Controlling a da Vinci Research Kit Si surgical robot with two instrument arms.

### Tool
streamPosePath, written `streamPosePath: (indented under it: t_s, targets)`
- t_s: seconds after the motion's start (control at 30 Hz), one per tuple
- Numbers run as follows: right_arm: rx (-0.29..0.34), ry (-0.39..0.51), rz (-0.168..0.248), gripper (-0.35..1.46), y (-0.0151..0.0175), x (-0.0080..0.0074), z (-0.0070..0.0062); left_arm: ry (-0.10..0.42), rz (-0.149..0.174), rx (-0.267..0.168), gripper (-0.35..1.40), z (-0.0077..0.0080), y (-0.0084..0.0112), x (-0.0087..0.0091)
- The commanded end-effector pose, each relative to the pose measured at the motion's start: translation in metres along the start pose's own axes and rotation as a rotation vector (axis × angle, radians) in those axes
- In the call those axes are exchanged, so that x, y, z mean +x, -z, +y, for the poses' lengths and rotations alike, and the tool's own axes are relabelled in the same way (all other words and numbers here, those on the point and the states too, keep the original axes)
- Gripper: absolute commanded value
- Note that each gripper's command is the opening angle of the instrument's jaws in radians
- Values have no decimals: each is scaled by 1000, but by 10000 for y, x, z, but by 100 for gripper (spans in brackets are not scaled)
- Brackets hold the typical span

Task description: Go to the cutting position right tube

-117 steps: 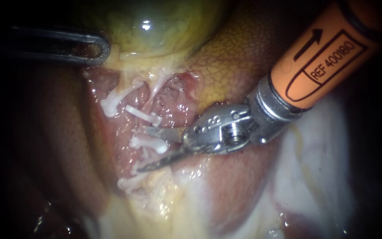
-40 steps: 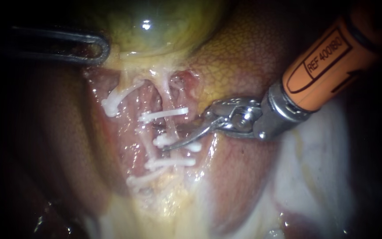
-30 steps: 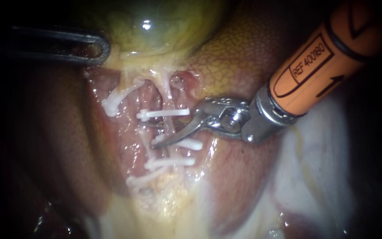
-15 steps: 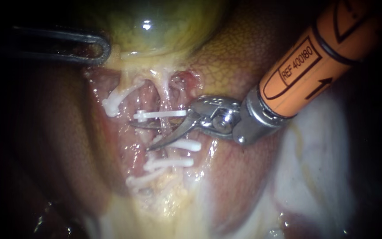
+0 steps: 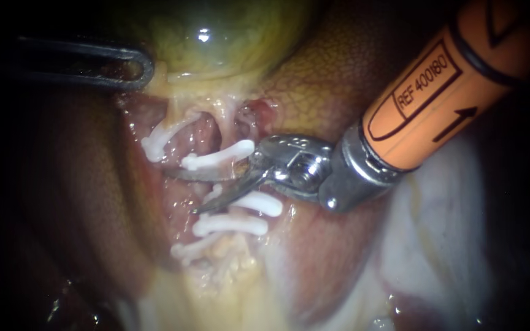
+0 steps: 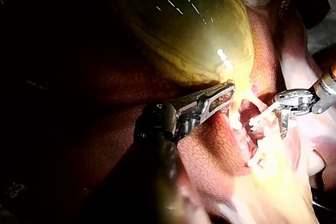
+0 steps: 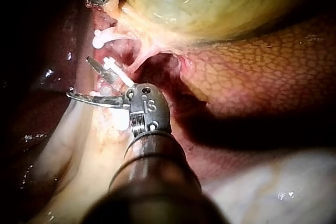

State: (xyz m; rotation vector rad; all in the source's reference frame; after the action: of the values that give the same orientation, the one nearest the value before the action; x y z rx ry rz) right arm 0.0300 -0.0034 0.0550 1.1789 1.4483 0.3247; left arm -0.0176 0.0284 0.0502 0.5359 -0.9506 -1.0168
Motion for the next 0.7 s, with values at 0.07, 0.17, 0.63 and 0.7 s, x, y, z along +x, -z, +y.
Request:
streamPosePath:
  t_s: [0.07,0.17,0.63,0.7]
  targets:
    - [5,-2,-2,84,-2,2,-4,0,0,0,-35,0,1,0]
    - [9,-3,-2,84,-4,4,-10,0,0,0,-35,0,1,0]
    - [11,-5,-1,89,-5,8,-14,0,0,0,-35,0,1,0]
    - [11,-5,-1,91,-5,8,-14,0,0,0,-35,0,1,0]
